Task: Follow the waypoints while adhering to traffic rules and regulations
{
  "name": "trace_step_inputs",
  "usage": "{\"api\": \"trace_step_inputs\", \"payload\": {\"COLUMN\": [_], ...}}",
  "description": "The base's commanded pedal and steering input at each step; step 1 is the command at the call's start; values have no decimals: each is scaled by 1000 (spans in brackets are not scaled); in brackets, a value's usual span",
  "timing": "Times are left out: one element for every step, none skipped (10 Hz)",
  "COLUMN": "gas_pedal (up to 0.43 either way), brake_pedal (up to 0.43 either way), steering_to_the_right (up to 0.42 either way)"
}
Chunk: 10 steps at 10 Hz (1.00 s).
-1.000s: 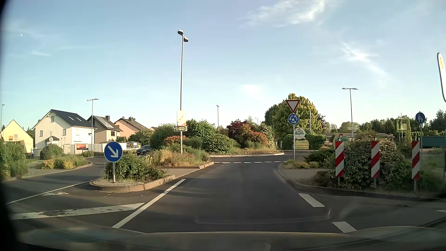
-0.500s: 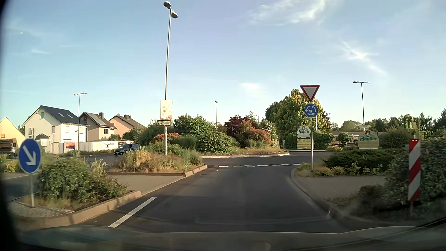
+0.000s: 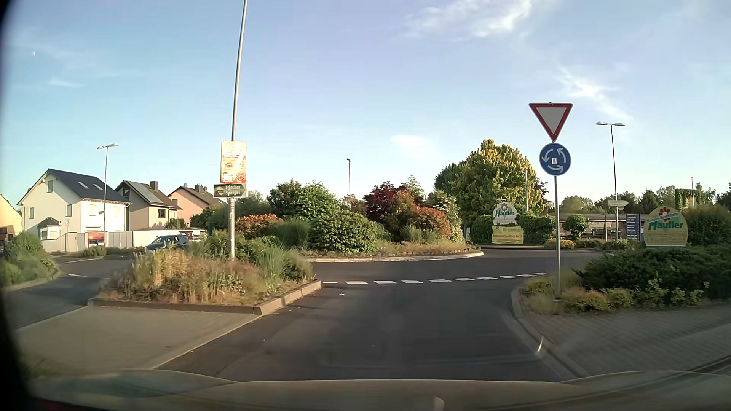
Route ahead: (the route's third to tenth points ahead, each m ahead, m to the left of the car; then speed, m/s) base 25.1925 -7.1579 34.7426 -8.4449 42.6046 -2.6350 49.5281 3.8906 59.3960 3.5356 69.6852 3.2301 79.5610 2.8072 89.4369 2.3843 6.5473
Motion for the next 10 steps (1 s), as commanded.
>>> {"api": "trace_step_inputs", "payload": {"gas_pedal": [0,0,0,0,0,0,0,0,0,0], "brake_pedal": [293,293,299,299,305,299,305,305,299,287], "steering_to_the_right": [16,19,26,28,28,31,41,52,56,57]}}
